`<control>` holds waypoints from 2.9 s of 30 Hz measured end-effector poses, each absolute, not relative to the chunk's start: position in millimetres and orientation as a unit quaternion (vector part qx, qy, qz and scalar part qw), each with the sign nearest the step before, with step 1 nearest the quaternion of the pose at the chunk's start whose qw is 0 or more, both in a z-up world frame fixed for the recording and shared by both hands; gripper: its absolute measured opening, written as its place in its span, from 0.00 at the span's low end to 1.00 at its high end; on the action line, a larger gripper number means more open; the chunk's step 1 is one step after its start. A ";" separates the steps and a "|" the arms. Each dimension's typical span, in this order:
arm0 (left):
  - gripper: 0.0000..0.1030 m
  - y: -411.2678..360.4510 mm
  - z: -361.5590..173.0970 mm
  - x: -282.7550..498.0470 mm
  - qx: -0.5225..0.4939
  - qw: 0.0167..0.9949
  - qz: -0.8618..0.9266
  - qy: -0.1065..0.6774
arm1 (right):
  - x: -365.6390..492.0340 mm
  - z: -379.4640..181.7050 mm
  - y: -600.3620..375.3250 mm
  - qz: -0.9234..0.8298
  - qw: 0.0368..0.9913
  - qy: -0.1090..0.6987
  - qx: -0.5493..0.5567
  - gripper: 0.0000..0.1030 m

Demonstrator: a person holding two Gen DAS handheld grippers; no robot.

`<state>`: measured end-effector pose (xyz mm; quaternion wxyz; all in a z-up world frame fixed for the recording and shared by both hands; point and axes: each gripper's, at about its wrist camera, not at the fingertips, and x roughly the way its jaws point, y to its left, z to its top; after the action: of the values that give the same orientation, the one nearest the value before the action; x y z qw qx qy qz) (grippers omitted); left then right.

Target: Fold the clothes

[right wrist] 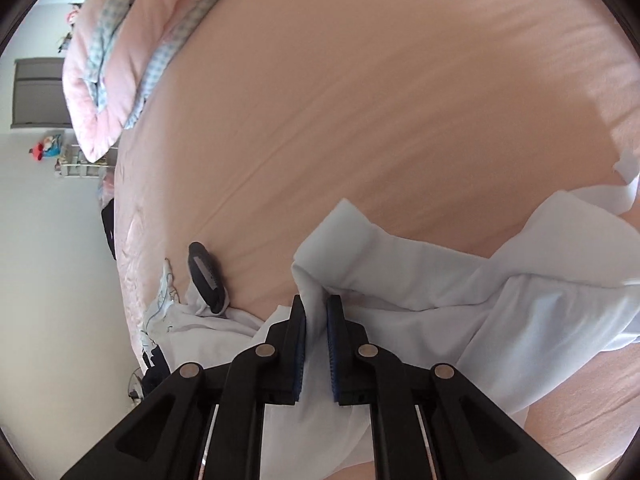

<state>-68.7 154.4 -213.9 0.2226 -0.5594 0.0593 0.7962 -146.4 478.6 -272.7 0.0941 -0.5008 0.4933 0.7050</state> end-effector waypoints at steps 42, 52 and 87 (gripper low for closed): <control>0.12 129.9 -206.7 -60.6 -0.567 0.227 0.792 0.026 | -212.3 -300.7 426.4 0.626 0.213 0.274 -0.699 0.62; 0.12 130.1 -211.1 -60.1 -0.574 0.228 0.786 0.026 | -170.3 -291.4 450.5 0.658 0.192 0.301 -0.664 0.16; 0.12 123.1 -163.1 -49.3 -0.526 0.234 0.817 -0.008 | -48.7 -142.7 473.2 0.782 0.036 0.471 -0.406 0.08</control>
<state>-49.3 123.1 -163.1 0.2341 -0.5264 -0.0084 0.8173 -48.7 473.2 -142.7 0.0360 -0.4063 0.4712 0.7821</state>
